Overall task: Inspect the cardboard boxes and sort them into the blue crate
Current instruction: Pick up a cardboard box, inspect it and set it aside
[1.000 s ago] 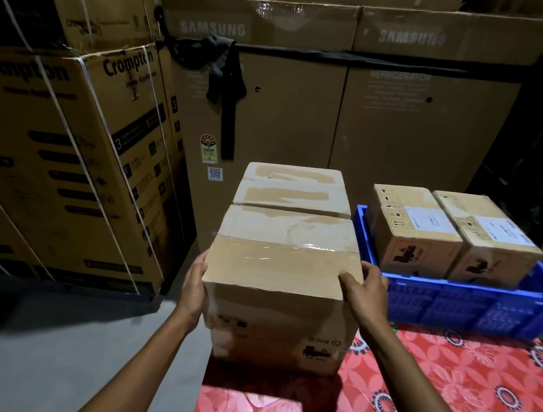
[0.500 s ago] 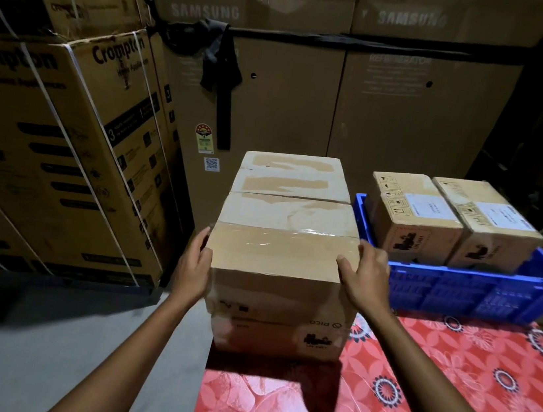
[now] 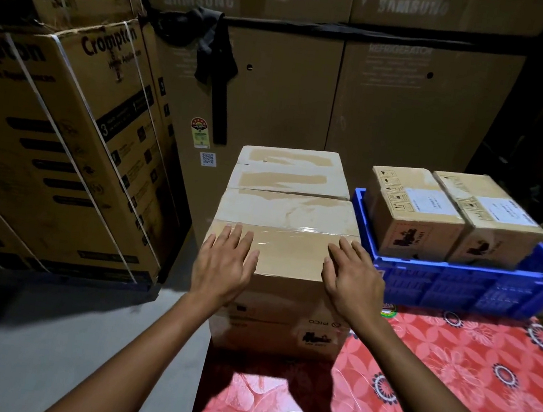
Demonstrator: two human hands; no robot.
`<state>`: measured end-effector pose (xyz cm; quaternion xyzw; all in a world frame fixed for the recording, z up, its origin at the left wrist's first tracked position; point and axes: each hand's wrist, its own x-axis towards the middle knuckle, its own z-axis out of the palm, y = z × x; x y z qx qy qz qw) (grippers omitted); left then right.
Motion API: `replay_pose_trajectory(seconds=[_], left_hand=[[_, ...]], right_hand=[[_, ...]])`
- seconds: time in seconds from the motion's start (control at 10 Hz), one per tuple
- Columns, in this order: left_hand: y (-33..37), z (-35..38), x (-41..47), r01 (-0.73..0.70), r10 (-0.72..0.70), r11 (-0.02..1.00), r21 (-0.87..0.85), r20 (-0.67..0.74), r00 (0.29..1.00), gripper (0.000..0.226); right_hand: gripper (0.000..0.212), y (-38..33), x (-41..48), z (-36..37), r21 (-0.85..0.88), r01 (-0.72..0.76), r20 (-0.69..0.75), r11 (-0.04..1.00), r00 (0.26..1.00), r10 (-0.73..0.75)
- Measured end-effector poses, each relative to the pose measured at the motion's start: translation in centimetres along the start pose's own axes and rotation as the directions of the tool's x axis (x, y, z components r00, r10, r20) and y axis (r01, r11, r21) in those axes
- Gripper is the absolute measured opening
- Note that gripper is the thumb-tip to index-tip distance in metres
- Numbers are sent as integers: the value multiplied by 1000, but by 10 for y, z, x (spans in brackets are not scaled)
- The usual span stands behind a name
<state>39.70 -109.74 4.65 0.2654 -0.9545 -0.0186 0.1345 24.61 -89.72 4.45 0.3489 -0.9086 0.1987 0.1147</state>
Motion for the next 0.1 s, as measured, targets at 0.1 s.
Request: replay_pose_trajectory(seconds=[0.1], left_hand=[[2,-4,-1,-20,20,1000,-10,-8,1000,81]], right_hand=[[51,0,1,-1,79,-8,3,997,1000,8]])
